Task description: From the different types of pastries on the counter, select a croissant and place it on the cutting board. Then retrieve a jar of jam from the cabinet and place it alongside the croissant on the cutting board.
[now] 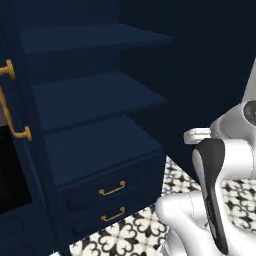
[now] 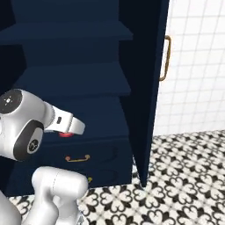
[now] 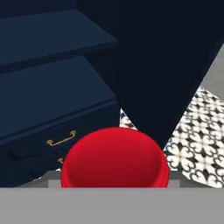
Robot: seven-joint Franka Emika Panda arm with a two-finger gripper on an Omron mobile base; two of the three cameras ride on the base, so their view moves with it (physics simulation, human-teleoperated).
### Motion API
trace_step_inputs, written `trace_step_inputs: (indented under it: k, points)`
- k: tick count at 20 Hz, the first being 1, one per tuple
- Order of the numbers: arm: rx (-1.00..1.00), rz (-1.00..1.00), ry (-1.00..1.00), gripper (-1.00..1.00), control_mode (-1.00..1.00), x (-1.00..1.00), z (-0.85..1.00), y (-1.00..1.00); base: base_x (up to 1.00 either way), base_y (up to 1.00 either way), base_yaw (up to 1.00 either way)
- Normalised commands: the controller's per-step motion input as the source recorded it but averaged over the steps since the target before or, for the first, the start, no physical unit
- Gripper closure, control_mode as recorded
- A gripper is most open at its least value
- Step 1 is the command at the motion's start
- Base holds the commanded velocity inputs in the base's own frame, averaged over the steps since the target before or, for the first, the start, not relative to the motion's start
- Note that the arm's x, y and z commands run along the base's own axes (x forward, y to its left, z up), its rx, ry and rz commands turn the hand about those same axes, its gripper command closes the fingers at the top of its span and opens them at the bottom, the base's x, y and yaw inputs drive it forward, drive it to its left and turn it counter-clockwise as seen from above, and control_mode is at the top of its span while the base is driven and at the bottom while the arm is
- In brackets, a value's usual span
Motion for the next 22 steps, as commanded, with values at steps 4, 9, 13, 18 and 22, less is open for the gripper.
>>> trace_step_inputs:
  k: [4,9,13,18,22]
  points:
    - [0.0,0.0,0.0,1.0,1.0,0.0,0.0,0.0,-1.0,0.35,-0.65]
    - [0.0,0.0,0.0,1.0,1.0,0.0,0.0,0.0,-0.97,0.08,-0.73]
    - [0.0,0.0,0.0,1.0,1.0,0.0,0.0,0.0,-0.63,0.0,-0.81]
    - [0.0,0.0,0.0,1.0,1.0,0.0,0.0,0.0,-0.07,0.0,-0.89]
    - [0.0,0.0,0.0,1.0,1.0,0.0,0.0,0.0,0.1,0.01,-0.88]
